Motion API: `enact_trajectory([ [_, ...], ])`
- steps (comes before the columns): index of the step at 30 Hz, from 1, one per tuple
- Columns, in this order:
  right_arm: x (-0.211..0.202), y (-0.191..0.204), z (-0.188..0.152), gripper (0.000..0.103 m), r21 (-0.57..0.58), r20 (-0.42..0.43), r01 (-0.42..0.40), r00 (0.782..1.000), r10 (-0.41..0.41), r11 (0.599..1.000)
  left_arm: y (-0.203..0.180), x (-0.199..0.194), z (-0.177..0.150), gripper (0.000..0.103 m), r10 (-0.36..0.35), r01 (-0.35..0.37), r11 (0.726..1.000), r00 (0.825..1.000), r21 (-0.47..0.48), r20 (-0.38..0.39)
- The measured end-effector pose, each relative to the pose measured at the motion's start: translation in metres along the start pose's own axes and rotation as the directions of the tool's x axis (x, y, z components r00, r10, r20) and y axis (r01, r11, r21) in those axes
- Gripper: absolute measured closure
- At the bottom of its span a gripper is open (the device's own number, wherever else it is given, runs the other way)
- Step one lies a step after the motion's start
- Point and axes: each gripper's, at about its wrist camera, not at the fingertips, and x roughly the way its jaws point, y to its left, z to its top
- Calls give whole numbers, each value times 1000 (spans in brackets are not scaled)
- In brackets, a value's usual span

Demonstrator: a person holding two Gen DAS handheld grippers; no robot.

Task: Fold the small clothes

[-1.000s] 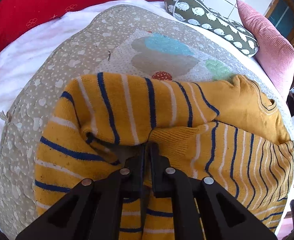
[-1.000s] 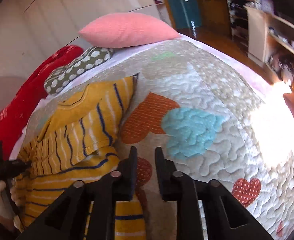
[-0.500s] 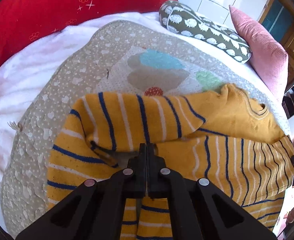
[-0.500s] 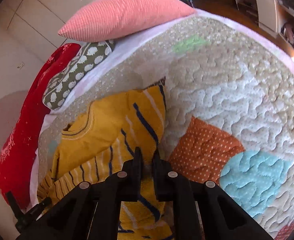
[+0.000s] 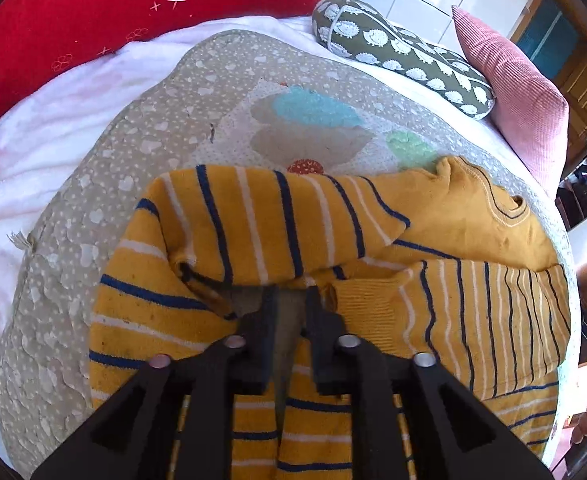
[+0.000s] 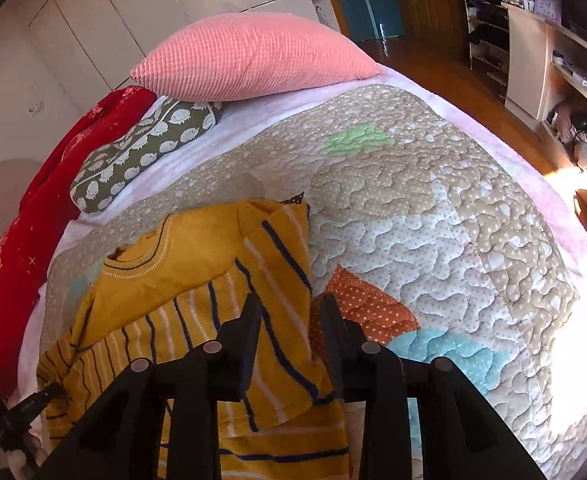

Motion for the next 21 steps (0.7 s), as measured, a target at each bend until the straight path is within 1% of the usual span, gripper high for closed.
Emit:
enact_trajectory([
  [1,-4,-1,-4,67,-17,4,3,1000,-3,1000,-3,1,-2,48,-11,11,1000,1000,12,-6],
  [2,-8,-1,-9,67,-31,4,4,1000,-4,1000,-7,4,-3,41,-25,26,999,1000,26,-12],
  [3,-11,-1,-14,67,-43,2,7,1000,-7,999,-14,7,-5,41,-34,35,998,999,47,-20],
  [4,-13,-1,-19,67,-54,0,9,1000,-9,999,-21,9,-6,50,-26,28,997,999,73,-26],
  [5,-15,-2,-23,67,-61,-1,9,1000,-9,998,-30,12,-8,89,-13,17,994,999,110,-29],
  [6,-17,-2,-28,67,-67,0,10,1000,-10,998,-37,15,-9,99,29,-24,989,999,146,-33],
  [7,-19,-1,-32,67,-78,3,16,1000,-16,997,-44,16,-9,98,88,-85,981,996,174,-12],
  [9,-21,1,-39,67,-105,9,32,999,-31,994,-44,17,-1,99,120,-119,980,993,159,6],
  [10,-23,3,-43,67,-115,14,36,999,-35,993,-44,18,3,103,155,-157,977,988,143,23],
  [12,-27,8,-47,67,-129,20,26,1000,-24,991,-38,20,13,103,230,-236,963,971,130,60],
  [13,-27,13,-49,67,-134,18,14,1000,-12,991,-34,23,15,103,243,-248,961,969,120,52],
  [14,-26,19,-50,67,-141,12,-2,1000,4,990,-29,26,15,103,241,-243,964,970,104,27],
  [15,-23,26,-52,67,-153,3,-15,1000,16,988,-24,25,12,103,217,-217,972,976,84,12],
  [17,-11,41,-57,67,-189,-29,-33,999,28,981,-16,13,7,103,162,-163,985,987,57,22],
  [19,5,51,-65,67,-210,-76,-42,997,27,977,-8,-6,-2,102,118,-120,992,992,43,38],
  [21,26,54,-72,65,-210,-125,-36,992,9,977,8,-29,-12,96,65,-66,998,997,7,46],
])
